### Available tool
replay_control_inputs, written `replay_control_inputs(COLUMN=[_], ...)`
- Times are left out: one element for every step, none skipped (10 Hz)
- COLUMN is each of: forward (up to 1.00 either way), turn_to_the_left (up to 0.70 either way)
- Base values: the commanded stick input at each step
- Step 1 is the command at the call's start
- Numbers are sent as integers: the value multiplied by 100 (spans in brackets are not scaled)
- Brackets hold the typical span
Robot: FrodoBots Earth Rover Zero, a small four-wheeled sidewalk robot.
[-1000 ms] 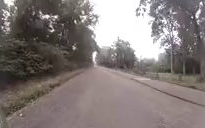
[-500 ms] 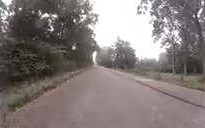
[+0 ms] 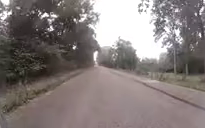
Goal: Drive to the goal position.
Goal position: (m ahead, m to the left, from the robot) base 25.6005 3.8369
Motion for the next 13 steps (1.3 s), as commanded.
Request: replay_control_inputs(forward=[70, 70, 70, 70, 70, 70, 70, 70, 70, 70, 70, 70, 70], turn_to_the_left=[5, 7, 9, 7, 3, 2, 2, 4, 8, 10, 11, 11, 6])
